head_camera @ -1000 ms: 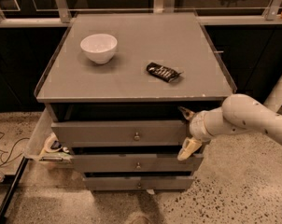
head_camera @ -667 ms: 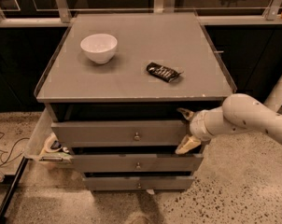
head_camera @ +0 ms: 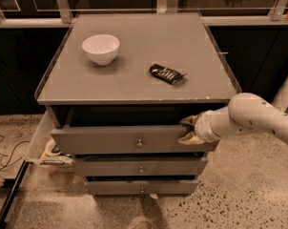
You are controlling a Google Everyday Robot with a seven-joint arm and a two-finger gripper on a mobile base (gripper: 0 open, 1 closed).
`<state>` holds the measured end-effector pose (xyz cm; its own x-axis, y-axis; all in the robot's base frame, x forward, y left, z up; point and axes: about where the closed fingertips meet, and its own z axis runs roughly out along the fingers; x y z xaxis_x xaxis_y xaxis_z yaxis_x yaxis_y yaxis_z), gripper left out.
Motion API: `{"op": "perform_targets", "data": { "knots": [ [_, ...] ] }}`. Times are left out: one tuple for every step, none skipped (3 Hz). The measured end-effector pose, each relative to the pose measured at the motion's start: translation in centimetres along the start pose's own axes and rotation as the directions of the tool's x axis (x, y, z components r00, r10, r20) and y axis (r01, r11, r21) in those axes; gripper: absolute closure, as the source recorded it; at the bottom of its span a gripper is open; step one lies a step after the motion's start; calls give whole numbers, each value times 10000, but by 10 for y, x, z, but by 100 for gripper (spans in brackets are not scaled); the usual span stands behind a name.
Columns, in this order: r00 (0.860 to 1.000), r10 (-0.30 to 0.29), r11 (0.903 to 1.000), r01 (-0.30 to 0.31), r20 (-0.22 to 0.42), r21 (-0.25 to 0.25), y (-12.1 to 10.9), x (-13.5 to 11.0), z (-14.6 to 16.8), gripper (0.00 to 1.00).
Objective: Open top drawer
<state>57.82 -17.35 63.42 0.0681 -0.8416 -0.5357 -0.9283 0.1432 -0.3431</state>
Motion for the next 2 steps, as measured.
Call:
{"op": "perform_targets", "data": {
  "knots": [
    [10000,-2,10000,2,4,-4,-2,-4,-6,89],
    [10000,-10,10000,10,21,-21,-1,-5,-7,100]
  ]
}}
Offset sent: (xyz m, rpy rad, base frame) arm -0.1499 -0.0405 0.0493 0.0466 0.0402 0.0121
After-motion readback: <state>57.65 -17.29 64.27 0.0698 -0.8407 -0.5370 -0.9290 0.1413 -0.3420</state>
